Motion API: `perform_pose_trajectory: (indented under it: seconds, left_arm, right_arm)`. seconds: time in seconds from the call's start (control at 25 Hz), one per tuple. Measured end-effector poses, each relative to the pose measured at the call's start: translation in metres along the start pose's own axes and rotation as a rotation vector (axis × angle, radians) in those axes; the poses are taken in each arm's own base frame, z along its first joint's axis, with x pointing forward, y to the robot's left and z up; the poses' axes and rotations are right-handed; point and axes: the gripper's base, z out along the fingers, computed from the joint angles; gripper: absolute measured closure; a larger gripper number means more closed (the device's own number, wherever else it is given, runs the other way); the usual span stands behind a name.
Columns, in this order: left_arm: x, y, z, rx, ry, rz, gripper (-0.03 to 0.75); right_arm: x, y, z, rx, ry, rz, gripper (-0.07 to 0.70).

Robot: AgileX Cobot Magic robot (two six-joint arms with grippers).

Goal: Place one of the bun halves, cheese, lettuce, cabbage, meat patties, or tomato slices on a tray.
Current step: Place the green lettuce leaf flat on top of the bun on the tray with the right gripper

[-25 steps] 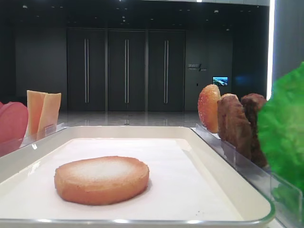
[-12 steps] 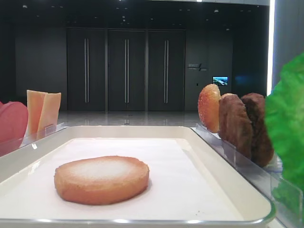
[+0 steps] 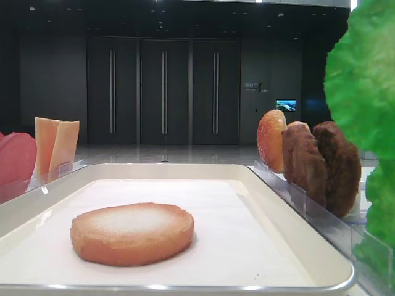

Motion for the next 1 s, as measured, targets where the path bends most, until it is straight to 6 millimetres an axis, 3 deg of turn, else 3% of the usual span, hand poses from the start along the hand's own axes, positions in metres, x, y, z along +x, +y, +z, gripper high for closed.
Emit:
perform_pose_trajectory:
  seconds: [0.56, 0.8, 1.0]
  left_arm:
    - [0.0, 0.0, 0.0, 0.0, 0.0, 0.0, 0.307]
    - [0.0, 0.0, 0.0, 0.0, 0.0, 0.0, 0.307]
    - [0.0, 0.0, 0.0, 0.0, 0.0, 0.0, 0.307]
  right_arm:
    - [-0.008, 0.01, -0.015, -0.08, -0.056, -0.001, 0.61]
    - [-0.015, 0.039, -0.018, -0.382, -0.122, -0.099, 0.61]
    - [-0.022, 0.056, 0.001, -0.526, -0.115, -0.154, 0.61]
